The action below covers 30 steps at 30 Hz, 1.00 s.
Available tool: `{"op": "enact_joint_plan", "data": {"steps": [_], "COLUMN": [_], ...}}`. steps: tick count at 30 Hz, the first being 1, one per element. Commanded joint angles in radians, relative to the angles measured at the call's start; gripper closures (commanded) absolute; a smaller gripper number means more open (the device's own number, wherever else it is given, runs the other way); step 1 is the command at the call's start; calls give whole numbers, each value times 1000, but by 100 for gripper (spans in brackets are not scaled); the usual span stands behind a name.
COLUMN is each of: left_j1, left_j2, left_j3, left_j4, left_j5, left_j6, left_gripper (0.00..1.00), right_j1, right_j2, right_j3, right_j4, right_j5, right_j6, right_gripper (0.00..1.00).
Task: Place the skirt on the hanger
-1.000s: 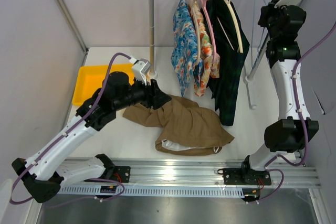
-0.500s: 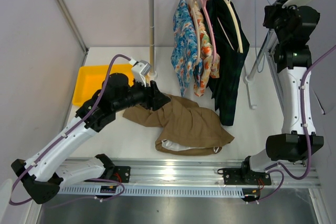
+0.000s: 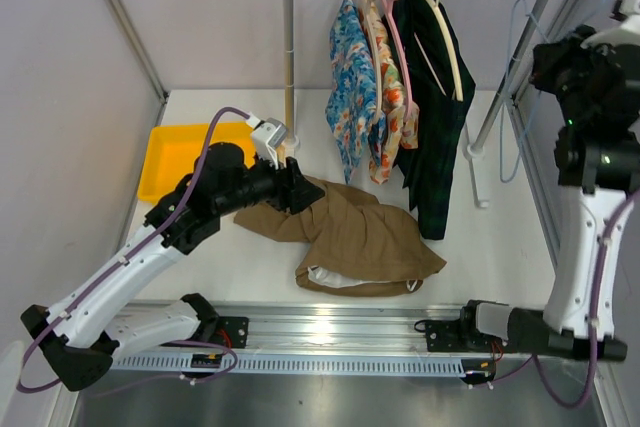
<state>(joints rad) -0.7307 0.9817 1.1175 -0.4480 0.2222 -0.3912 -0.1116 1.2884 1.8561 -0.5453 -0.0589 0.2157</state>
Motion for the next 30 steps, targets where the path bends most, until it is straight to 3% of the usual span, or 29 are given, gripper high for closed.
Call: {"op": "enact_joint_plan", "data": {"steps": [1,14,24,30], "left_j1": [2,2,-49,-98], "left_j2": [-21,-97,-193,-222], "left_j3": [-15,-232,-450,-510], "left_j4": [42,26,-12,-31], "left_j5": [28,-20,-96,-98], "left_j6": [2,-70,-117,-153], "left_gripper": [40,42,51,62], "right_j1": [-13,-11,47,87], "right_j2": [-174,-371,-550,-580], "right_j3": [20,-12,-388,-549], "right_j4": [-74,-498,-449,-424], "right_j5": [-1,-602,-739,-788], "right_j6": [65,117,174,156], "right_gripper": [100,100,100,100]}}
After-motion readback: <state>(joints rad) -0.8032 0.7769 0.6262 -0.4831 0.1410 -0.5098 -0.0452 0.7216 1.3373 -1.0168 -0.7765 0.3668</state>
